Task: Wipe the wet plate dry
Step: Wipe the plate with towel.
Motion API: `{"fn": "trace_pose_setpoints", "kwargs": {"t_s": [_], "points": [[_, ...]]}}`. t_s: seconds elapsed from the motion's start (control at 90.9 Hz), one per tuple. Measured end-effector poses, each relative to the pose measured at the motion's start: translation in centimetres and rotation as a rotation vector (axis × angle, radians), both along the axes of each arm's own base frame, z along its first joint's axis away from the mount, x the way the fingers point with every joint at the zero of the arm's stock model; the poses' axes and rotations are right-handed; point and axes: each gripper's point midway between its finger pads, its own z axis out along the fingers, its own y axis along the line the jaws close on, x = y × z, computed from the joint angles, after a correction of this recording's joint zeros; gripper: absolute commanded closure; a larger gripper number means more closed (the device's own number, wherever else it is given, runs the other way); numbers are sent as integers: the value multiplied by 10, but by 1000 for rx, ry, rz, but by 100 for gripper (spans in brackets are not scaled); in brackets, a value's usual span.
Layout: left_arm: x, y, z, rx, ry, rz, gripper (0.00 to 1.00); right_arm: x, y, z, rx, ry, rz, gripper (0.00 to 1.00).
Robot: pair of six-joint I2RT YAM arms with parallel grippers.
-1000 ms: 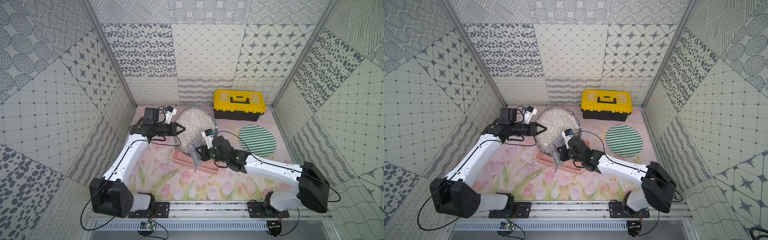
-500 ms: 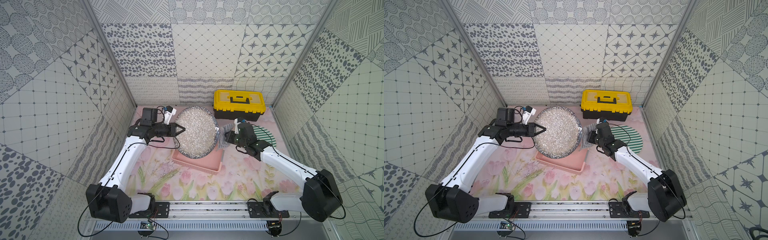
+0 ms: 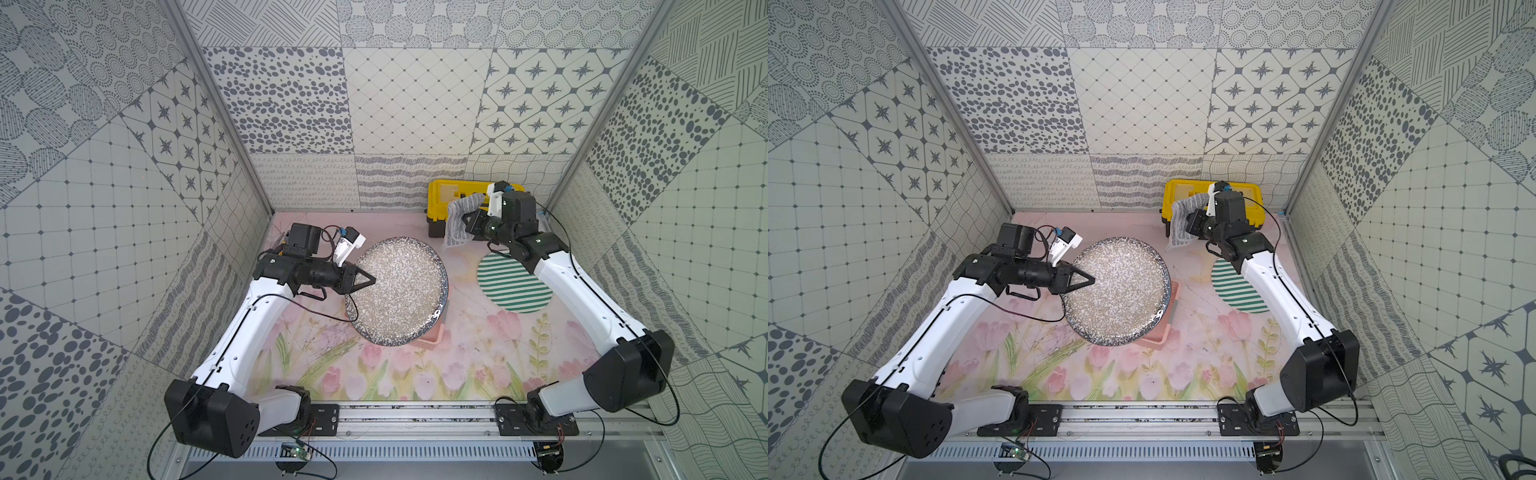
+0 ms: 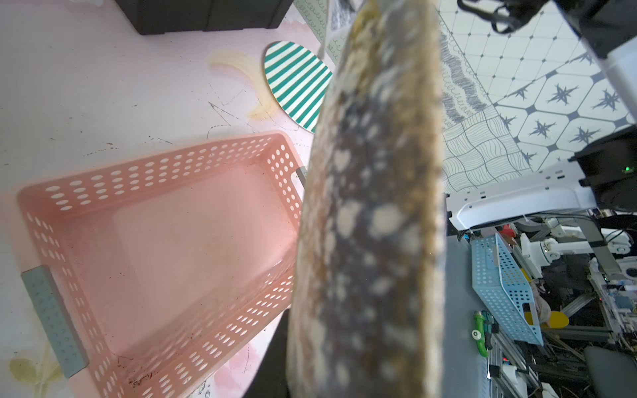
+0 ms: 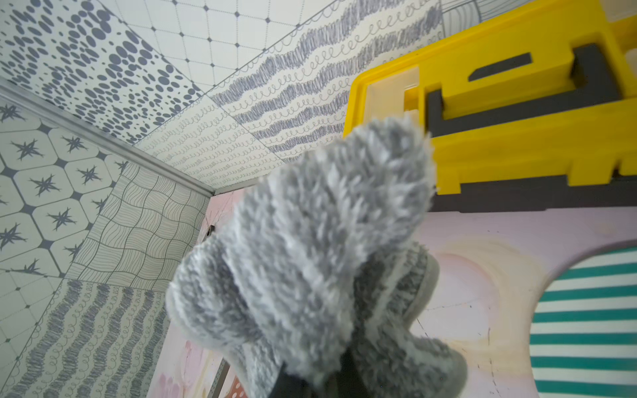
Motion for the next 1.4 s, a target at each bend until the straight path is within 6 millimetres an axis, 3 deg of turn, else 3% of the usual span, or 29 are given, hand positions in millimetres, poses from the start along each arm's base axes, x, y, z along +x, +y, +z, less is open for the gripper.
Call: {"fn": "trace_pose_setpoints", "kwargs": {"t_s": [0.132, 0.264, 0.407, 0.572, 0.814, 1.167, 1.398], "points": [[-6, -3, -3, 18, -19, -43, 100, 1, 51, -1, -38, 14, 125, 100], [-9, -6, -4, 31, -35, -75, 100, -10, 106, 8, -68, 1, 263, 100], [-9, -8, -6, 45, -47, -90, 100, -36, 157, 18, -97, -25, 406, 100], [-6, -8, -9, 64, -57, -93, 100, -74, 193, 20, -139, -39, 539, 100], [0, -5, -15, 100, -49, -75, 100, -101, 210, 18, -180, -53, 642, 100], [7, -2, -18, 132, -63, -50, 100, -104, 206, 18, -222, -81, 668, 100], [8, -2, -18, 134, -70, -51, 100, -108, 193, 19, -256, -109, 677, 100]]}}
